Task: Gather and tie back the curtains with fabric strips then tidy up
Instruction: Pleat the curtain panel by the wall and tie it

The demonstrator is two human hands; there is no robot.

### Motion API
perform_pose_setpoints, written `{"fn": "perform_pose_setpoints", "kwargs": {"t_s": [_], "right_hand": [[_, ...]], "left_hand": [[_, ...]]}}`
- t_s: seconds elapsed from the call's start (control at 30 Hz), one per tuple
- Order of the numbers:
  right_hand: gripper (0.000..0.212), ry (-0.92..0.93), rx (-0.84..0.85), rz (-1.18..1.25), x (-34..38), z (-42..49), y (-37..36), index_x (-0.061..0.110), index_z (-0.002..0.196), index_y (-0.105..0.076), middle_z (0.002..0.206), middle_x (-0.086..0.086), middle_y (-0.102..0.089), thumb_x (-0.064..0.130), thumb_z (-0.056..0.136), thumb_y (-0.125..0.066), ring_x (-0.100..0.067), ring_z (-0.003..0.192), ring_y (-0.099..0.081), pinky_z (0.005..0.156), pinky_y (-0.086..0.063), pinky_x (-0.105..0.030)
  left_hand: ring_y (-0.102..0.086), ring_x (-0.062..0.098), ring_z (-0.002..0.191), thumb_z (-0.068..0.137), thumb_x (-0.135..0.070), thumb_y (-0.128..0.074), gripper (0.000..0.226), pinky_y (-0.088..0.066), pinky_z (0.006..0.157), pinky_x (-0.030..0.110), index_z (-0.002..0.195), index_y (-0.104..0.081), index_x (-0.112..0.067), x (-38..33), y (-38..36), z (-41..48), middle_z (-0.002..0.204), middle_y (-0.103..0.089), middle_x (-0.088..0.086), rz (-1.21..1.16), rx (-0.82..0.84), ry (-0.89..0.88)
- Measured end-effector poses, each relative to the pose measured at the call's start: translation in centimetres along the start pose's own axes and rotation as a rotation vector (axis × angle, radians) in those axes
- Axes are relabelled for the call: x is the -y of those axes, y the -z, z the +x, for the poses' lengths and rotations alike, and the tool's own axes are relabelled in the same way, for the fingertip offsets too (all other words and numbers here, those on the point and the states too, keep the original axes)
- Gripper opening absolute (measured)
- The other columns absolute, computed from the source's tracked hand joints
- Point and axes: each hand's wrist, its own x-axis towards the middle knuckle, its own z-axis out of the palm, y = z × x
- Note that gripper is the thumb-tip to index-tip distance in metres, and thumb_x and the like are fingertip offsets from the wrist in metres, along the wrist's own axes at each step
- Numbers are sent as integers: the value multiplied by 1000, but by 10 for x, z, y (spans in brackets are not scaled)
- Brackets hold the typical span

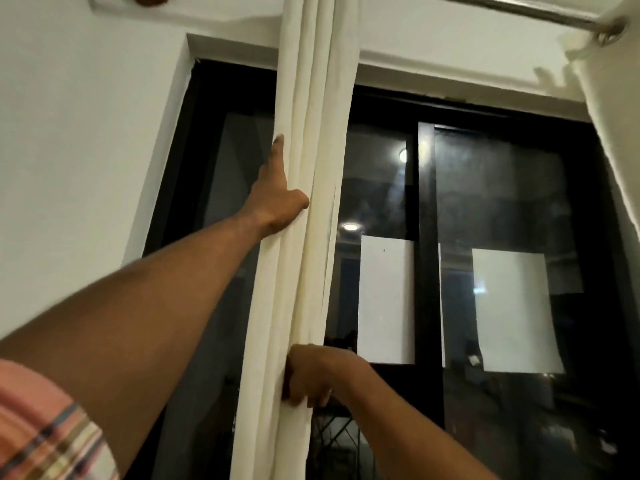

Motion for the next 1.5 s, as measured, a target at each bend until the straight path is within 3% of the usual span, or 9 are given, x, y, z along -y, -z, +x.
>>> {"fn": "perform_pose_setpoints", "kwargs": {"t_s": [0.17,0.37,0.57,0.77,0.9,1.1,1.23,1.33,1.5], "right_hand": [[36,15,-177,36,14,-21,83,4,123,-58,112,-15,-64,17,90,-64,-30,95,-66,87,-56,-42],[60,134,-897,-126,25,-48,186,23,142,-41,138,-10,-47,19,86,-62,-31,116,-55,97,-49,-45],[80,332,-1370,-310,45,-69,237,26,146,-29,159,-3,-10,-3,77,-56,-30,138,-27,76,-49,-34],[53,365,-1291,-389,67,-64,261,27,146,-31,148,-2,-36,29,95,-46,-29,128,-43,88,-44,-40],[57,182,-1227,-479,72,-51,266,33,146,-27,151,-7,-29,53,95,-42,-35,135,-33,94,-42,-50],[63,276,-1336,-563,75,-44,263,26,145,-32,161,-3,-2,20,88,-56,-34,145,-12,89,-50,-50],[58,362,-1369,-596,75,-43,261,20,138,-42,155,-5,-19,4,83,-48,-32,115,-51,62,-43,-35],[50,318,-1371,-545,70,-42,264,21,134,-44,142,-5,-37,7,85,-47,-27,79,-59,57,-38,-33],[41,213,-1230,-509,64,-47,266,22,128,-48,114,-4,-59,20,86,-50,-26,88,-58,67,-38,-33]], "left_hand": [[-42,24,129,93,-19,-53,79,-37,104,41,150,-2,-38,1,0,16,152,-22,3,-24,-122,-39],[-25,21,143,101,-17,-38,68,-26,116,46,150,3,-39,3,6,26,160,-11,-4,-13,-87,-89],[-27,23,142,95,-10,-52,83,-29,112,42,150,5,-37,4,14,33,158,-15,-3,88,-78,-151],[-44,28,130,93,-29,-57,82,-41,103,46,148,2,-41,4,14,38,153,-25,0,134,-83,-170],[-44,29,129,89,-44,-60,86,-41,102,48,149,1,-40,2,12,39,152,-23,3,130,-53,-152],[-39,32,133,73,-48,-76,113,-39,104,54,148,9,-41,3,12,39,155,-16,3,151,-11,-118],[-44,29,127,79,-23,-74,110,-43,98,44,148,10,-42,8,13,39,152,-19,1,159,-9,-112],[-48,29,121,82,-12,-69,107,-46,91,40,147,11,-43,11,13,39,151,-21,2,186,-43,-105],[-49,29,120,85,-5,-62,103,-40,80,29,147,11,-44,10,14,38,155,-16,3,223,-62,-86]]}}
